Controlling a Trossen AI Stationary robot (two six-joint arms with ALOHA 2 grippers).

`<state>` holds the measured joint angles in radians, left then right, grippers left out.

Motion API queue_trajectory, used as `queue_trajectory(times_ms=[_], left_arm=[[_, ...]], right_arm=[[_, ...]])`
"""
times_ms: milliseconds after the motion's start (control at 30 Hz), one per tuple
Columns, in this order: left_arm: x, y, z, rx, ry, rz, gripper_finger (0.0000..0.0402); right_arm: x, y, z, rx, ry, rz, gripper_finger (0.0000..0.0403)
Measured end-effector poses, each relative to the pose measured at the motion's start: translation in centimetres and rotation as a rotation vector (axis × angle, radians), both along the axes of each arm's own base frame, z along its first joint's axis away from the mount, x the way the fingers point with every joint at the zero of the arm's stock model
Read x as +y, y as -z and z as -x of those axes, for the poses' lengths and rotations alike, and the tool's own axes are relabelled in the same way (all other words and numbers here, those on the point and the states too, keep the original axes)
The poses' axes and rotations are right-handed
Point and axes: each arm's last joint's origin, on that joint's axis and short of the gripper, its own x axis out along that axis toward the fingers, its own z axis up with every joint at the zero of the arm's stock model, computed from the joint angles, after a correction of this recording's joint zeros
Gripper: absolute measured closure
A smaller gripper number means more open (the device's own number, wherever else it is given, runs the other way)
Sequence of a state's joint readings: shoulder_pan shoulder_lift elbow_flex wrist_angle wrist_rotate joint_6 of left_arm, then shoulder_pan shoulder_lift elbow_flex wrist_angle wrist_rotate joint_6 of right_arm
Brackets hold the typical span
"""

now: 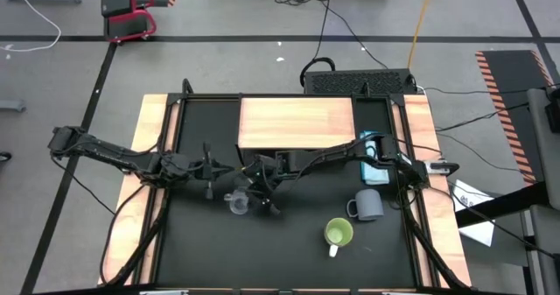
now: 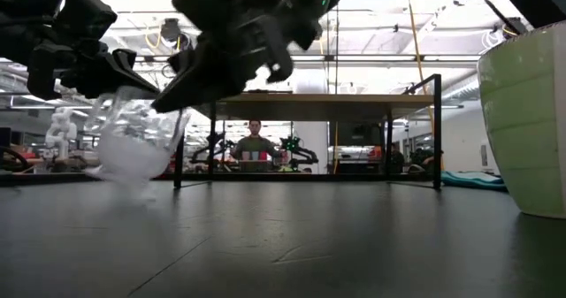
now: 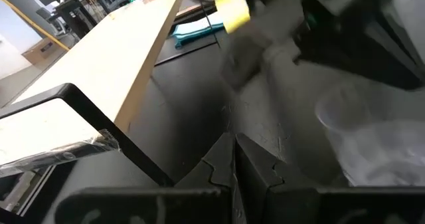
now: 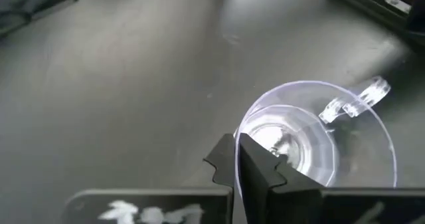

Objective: Stack small to large cups/mugs on shelf
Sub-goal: Put the transparent mug on the shelf

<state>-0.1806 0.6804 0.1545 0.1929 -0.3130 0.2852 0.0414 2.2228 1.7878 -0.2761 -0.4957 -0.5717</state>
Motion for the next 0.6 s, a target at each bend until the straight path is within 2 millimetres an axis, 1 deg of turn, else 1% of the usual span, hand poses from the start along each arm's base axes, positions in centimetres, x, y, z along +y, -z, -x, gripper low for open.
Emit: queue_trajectory(times_ms=[67,167,200,267,400,600], left_arm=[[0.0,0.0,0.0,0.0,0.0,0.0,0.0382],[0.0,0.0,0.0,-0.002,0.001,-0.001,0.0382],[0.0,0.0,0.0,-0.003,0.001,-0.003,0.0382],[0.0,-0.1,0.0,-0.013,0.001,-0.001,0.0382],[0.0,-0.3,-0.1,-0.028,0.001,0.0,0.0382],[0.0,-0.4,-0.1,-0.045,0.003,-0.001,0.0382]], right_arm=[[-0.1,-1.4,0.7,0.007,0.001,0.038,0.0403],[-0.1,-3.6,1.7,0.006,-0.013,0.046,0.0403],[-0.1,-4.0,2.0,0.012,-0.014,0.046,0.0403],[-0.1,-4.2,2.4,0.042,-0.018,0.048,0.0403],[0.3,-3.8,3.1,0.122,-0.045,0.033,0.0403],[1.2,-3.4,3.7,0.193,-0.063,0.041,0.0403]])
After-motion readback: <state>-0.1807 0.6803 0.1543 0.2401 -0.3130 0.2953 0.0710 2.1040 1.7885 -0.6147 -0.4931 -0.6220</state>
